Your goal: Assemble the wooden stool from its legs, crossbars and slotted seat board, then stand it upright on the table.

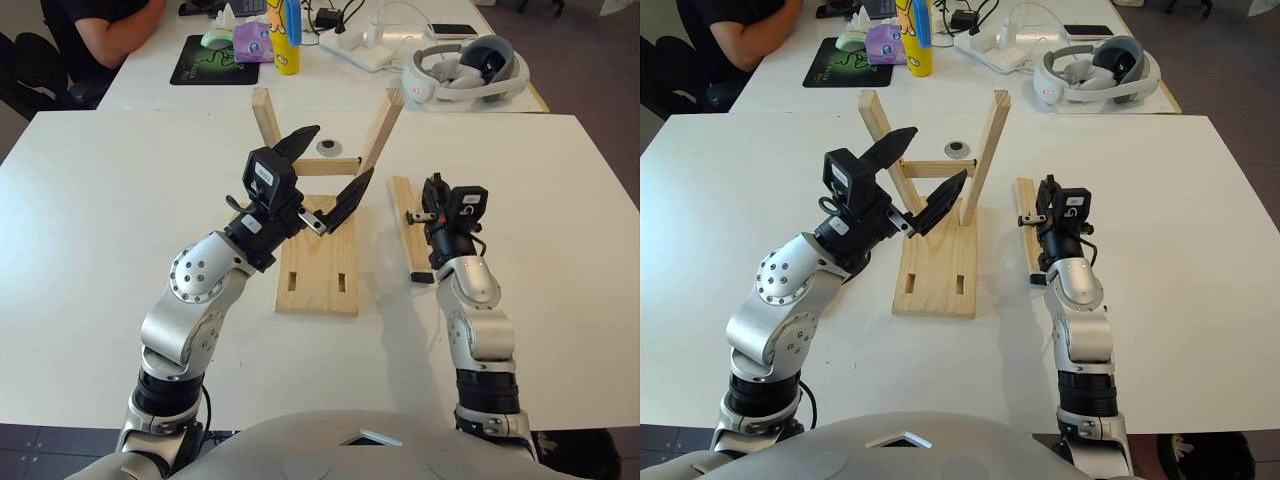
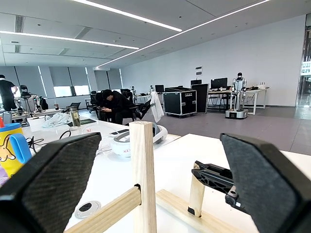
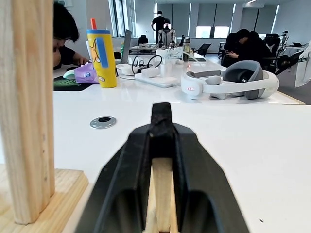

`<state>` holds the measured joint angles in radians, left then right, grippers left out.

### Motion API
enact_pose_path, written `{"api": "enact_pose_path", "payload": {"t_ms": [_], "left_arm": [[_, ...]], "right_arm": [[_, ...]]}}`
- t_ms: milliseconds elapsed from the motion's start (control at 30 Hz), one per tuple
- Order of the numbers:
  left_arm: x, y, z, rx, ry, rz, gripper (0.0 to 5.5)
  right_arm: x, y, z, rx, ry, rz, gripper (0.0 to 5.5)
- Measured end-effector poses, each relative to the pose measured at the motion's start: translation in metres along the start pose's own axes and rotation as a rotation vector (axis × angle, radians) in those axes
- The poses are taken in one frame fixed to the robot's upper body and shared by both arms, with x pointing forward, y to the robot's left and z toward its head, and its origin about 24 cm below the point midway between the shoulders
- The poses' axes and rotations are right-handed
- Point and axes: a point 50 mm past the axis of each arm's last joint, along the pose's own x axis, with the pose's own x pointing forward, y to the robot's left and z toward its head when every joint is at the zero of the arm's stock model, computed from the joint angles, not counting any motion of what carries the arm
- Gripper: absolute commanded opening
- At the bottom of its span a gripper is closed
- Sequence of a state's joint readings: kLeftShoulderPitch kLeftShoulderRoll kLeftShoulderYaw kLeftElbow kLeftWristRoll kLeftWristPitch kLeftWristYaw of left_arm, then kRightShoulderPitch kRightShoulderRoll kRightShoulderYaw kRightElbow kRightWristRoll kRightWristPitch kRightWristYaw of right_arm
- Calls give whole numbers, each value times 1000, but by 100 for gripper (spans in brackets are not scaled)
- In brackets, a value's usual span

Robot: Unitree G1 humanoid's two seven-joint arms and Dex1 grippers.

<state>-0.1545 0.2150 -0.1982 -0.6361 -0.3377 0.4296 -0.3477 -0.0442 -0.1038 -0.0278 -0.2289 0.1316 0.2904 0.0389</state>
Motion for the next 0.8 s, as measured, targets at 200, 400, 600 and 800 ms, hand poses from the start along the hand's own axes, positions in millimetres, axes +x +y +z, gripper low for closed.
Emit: {"api": "enact_pose_path", "payload": {"t_ms": [200,400,600,800], "left_arm": [[0,-1,0,11,-11,30,454],[0,-1,0,13,-17,35,454],[0,1,-2,24,-17,50,454],[0,0,-3,21,-27,58,454]], "right_arm": [[8,0,4,14,51,46,44],[8,-1,4,9,52,48,44],[8,-2,5,-2,59,61,44],[2,-1,-26,11,255,72,138]]}}
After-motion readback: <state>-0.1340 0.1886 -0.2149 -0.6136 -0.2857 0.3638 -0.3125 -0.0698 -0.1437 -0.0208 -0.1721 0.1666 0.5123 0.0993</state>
